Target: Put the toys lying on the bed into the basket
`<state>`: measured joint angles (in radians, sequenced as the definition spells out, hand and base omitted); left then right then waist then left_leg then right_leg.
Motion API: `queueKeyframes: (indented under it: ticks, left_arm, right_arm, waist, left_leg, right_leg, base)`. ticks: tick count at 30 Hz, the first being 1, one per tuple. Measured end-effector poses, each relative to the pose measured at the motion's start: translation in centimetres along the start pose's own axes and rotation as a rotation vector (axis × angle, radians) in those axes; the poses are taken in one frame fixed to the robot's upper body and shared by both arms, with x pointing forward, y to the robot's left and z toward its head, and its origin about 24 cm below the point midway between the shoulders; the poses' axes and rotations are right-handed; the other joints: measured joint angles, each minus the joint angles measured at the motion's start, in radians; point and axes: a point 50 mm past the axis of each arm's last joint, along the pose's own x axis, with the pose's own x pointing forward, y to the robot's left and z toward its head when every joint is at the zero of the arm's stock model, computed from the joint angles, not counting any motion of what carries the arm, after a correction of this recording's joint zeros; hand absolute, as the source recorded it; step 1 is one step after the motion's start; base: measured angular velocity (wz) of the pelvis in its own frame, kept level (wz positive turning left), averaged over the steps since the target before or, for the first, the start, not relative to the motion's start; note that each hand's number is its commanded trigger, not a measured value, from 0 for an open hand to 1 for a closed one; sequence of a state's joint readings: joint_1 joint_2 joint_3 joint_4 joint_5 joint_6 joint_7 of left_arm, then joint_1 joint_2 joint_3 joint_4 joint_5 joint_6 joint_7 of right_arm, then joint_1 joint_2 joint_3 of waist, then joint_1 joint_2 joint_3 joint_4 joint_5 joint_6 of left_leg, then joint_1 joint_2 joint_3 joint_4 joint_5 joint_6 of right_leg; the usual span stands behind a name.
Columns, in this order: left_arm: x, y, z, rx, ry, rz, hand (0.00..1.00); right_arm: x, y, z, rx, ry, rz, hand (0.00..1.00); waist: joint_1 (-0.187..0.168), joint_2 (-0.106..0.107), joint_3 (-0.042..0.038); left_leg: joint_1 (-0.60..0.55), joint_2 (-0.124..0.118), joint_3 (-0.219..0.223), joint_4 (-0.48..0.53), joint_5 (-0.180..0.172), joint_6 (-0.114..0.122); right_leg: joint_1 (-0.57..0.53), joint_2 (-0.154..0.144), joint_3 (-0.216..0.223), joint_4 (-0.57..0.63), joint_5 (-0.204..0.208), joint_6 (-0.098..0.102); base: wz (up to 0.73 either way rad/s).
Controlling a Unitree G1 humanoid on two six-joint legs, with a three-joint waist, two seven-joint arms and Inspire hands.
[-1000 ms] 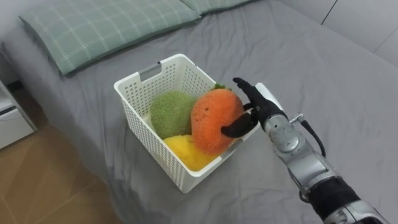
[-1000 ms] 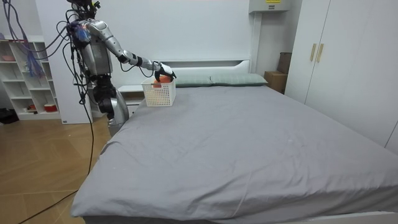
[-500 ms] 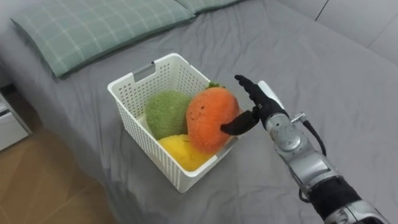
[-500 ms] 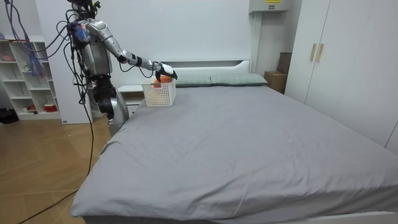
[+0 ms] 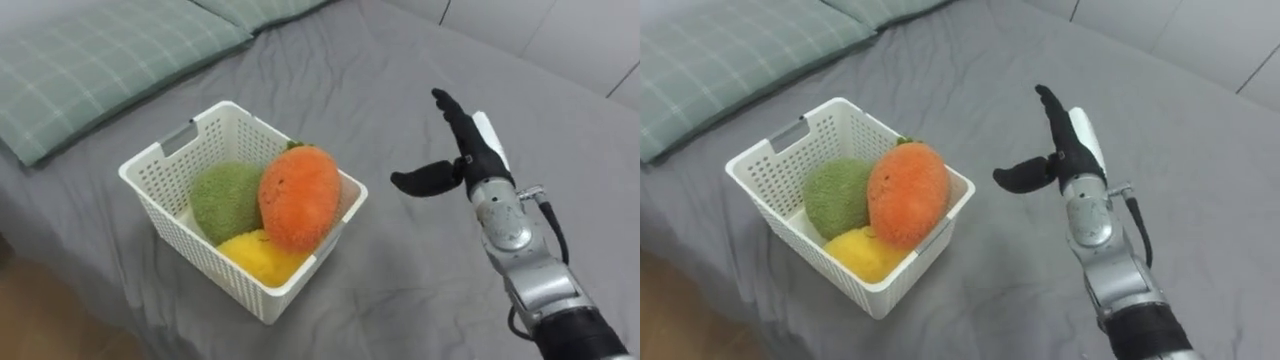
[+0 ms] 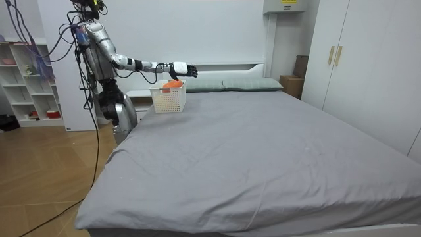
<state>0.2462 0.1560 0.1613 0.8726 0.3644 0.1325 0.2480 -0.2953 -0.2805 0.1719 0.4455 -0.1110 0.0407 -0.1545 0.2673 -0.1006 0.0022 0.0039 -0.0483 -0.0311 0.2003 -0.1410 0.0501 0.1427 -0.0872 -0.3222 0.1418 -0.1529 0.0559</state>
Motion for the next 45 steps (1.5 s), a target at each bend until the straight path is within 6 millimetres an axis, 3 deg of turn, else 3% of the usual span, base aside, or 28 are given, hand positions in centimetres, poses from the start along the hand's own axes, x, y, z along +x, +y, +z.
queueKeyframes:
  ticks: [1, 6, 11, 16, 18, 21, 26, 28, 34, 40, 45]
  left_arm:
    - [0.0, 0.1, 0.0, -0.006, -0.004, 0.002, 0.00]
    - [0.0, 0.3, -0.2, -0.017, -0.014, 0.031, 0.00]
    - [-0.1, 0.3, -0.2, -0.042, -0.026, 0.040, 0.00]
    - [-0.2, -0.1, -0.2, -0.066, -0.031, 0.046, 0.00]
    - [-0.4, -0.4, -0.2, -0.078, -0.034, 0.042, 0.00]
    - [-0.7, -1.1, -0.3, -0.100, -0.031, 0.032, 0.00]
    - [-0.7, -1.4, -0.6, -0.112, -0.017, 0.049, 0.00]
    - [-0.7, -1.5, -0.6, -0.139, -0.009, 0.055, 0.00]
    - [-0.9, -1.7, -1.7, -0.130, 0.022, 0.053, 0.00]
    - [-1.0, -1.7, -2.2, -0.124, 0.039, 0.051, 0.00]
    - [-1.1, -1.7, -2.8, -0.132, 0.063, 0.051, 0.00]
  right_arm:
    - [-0.1, -0.4, -0.1, 0.007, 0.004, -0.020, 0.00]
    - [-1.2, -1.9, 0.3, 0.067, -0.062, -0.093, 0.00]
    - [-2.8, -3.3, -1.6, 0.162, -0.012, -0.154, 0.00]
    - [-4.2, -5.0, -3.9, 0.217, 0.060, -0.254, 0.00]
    - [-4.8, -5.8, -4.7, 0.238, 0.091, -0.312, 0.00]
    - [-6.5, -6.4, -6.7, 0.256, 0.156, -0.397, 0.00]
    - [-10.0, -4.8, -11.8, 0.284, 0.371, -0.395, 0.00]
    - [-12.2, -3.6, -15.4, 0.282, 0.555, -0.408, 0.00]
    - [-18.0, -0.9, -20.9, 0.245, 0.908, -0.395, 0.00]
    - [-23.3, 1.0, -23.4, 0.255, 1.164, -0.385, 0.00]
    - [-26.9, 2.6, -24.3, 0.307, 1.335, -0.372, 0.00]
  waist:
    - [-0.023, 0.003, -0.0005]
    - [-0.059, 0.007, -0.0012]
    - [-0.119, 0.016, -0.0023]
    - [-0.192, 0.046, -0.0034]
    - [-0.209, 0.056, -0.0018]
    - [-0.214, 0.068, -0.0092]
    - [-0.240, 0.057, -0.0072]
    - [-0.246, 0.048, -0.0045]
    - [-0.261, 0.040, 0.0017]
    - [-0.267, 0.038, -0.0025]
    - [-0.285, 0.042, 0.0002]
  left_leg:
    - [0.010, 0.003, 0.011, -0.009, 0.001, -0.001]
    - [0.048, 0.018, 0.068, -0.035, 0.001, -0.005]
    - [0.062, 0.024, 0.109, -0.041, -0.005, -0.004]
    - [0.061, 0.035, 0.145, -0.041, -0.015, -0.005]
    - [0.073, 0.038, 0.163, -0.050, -0.015, -0.006]
    - [0.095, 0.044, 0.191, -0.063, -0.019, -0.010]
    - [0.098, 0.052, 0.197, -0.065, -0.024, -0.018]
    - [0.098, 0.052, 0.198, -0.065, -0.026, -0.020]
    - [0.108, 0.051, 0.212, -0.068, -0.031, -0.022]
    - [0.116, 0.053, 0.220, -0.069, -0.040, -0.029]
    - [0.126, 0.053, 0.220, -0.071, -0.044, -0.031]
  right_leg:
    - [-0.001, 0.001, 0.008, 0.003, 0.000, 0.000]
    - [-0.001, 0.009, 0.070, 0.009, 0.000, -0.001]
    - [-0.007, 0.012, 0.098, 0.009, 0.001, -0.002]
    - [-0.023, 0.020, 0.134, 0.010, 0.009, -0.005]
    - [-0.025, 0.023, 0.151, 0.010, 0.009, -0.005]
    - [-0.022, 0.030, 0.175, 0.009, 0.009, -0.005]
    - [-0.025, 0.039, 0.181, 0.007, 0.009, -0.006]
    - [-0.025, 0.039, 0.184, 0.007, 0.004, -0.011]
    - [-0.026, 0.040, 0.188, 0.003, -0.002, -0.013]
    - [-0.021, 0.050, 0.208, -0.009, -0.003, -0.016]
    - [-0.011, 0.050, 0.209, -0.008, -0.011, -0.022]
  base:
    - [-0.16]
    - [-0.35]
    - [-0.27]
    - [-0.24]
    - [-0.23]
    - [-0.28]
    - [-0.09]
    - [0.00]
    - [-0.05]
    - [-0.07]
    - [0.00]
